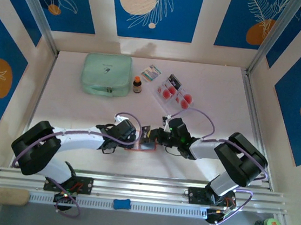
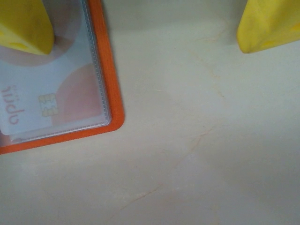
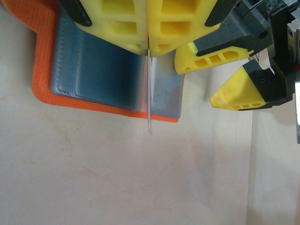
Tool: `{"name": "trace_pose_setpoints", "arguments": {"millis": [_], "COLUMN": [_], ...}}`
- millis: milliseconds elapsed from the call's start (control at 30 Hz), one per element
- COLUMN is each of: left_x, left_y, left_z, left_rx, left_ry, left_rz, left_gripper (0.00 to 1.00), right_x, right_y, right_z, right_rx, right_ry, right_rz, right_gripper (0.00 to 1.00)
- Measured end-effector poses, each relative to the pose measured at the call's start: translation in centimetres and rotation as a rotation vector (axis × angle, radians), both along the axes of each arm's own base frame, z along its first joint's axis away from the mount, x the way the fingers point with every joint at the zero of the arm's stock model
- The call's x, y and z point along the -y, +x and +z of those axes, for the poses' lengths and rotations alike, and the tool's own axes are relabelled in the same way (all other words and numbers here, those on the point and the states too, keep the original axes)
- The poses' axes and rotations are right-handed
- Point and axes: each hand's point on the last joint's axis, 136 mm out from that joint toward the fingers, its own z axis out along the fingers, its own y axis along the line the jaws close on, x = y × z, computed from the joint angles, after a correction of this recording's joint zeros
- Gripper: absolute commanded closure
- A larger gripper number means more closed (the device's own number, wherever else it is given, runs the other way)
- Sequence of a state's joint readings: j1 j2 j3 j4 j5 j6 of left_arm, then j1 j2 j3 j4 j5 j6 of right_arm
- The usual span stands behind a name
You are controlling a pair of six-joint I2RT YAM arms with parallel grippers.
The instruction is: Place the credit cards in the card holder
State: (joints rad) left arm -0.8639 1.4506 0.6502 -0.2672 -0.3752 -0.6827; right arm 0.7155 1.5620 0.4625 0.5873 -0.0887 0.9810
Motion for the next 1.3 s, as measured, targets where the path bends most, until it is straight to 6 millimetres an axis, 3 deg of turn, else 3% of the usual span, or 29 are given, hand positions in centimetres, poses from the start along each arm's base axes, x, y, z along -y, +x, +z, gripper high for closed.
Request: {"name": "trace_pose_setpoints", "arguments": {"millis": [267,600,1300], "left_x": [0.0,0.0,0.1], "left_y": [0.0,0.0,0.1], "left_z": [-0.1,-0.2,-0.3], "left_rx": [0.005,0.005,0.012], "left_ry": [-0.006,-0.013,-0.025], "left_rz": [0.001,0.01,0.016], "left_gripper": [0.0,0.0,0.0], "right_x": [-0.4,-0.6,-1.0], "right_y": [0.1,0.3,0.3], "right_z": [0.6,-0.9,-1.3], "right_rx": [0.016,-0.02,-0.056], "right_ry": [0.022,0.003,0.02], "right_rz": [0.002,0.001,-0.002], "right_gripper": [1.0,1.0,1.0]}}
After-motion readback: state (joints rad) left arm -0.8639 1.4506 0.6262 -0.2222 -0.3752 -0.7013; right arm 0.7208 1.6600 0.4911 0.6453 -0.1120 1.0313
